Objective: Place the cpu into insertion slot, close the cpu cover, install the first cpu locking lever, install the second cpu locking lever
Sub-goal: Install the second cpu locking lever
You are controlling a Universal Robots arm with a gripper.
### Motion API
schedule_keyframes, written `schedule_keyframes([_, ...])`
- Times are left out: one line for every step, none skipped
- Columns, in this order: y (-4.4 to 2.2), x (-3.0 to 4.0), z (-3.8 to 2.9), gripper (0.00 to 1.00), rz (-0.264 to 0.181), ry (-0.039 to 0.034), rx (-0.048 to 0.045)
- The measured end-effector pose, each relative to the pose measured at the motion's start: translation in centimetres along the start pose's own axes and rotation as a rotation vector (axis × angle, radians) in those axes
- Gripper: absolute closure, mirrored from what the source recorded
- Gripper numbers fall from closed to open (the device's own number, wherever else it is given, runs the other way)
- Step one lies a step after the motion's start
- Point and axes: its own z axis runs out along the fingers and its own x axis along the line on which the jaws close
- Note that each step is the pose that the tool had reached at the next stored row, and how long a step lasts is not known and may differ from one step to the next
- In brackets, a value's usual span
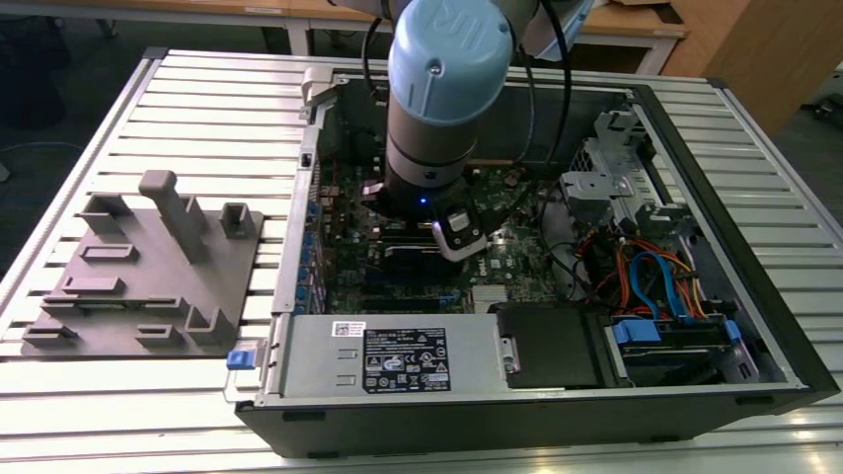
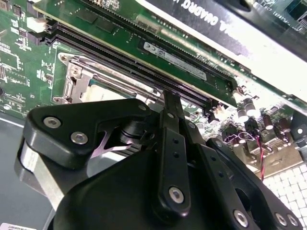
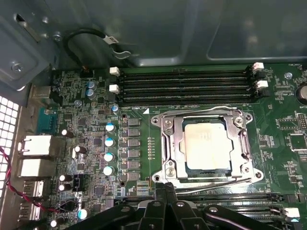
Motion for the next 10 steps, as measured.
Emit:
schedule_keyframes([-0.01,0.01,0.04,0.9,0.0,0.0,-0.0003])
schedule_keyframes([-0.02,0.04,0.07,0.9,0.0,0.0,-0.001])
schedule_keyframes([-0.03,0.08,0.09,0.9,0.0,0.0001,-0.0022])
schedule_keyframes([-0.04,0.11,0.11,0.9,0.0,0.0002,-0.0043])
schedule_keyframes([-0.04,0.13,0.12,0.9,0.0,0.0004,-0.0067])
schedule_keyframes([-0.05,0.15,0.14,0.9,0.0,0.0005,-0.0092])
schedule_keyframes([-0.06,0.16,0.16,0.9,0.0,0.0006,-0.0116])
schedule_keyframes([-0.06,0.17,0.17,0.9,0.0,0.0007,-0.0137])
schedule_keyframes([-0.07,0.17,0.2,0.9,0.0,0.0007,-0.0158])
schedule_keyframes([-0.07,0.18,0.22,0.9,0.0,0.0008,-0.0178])
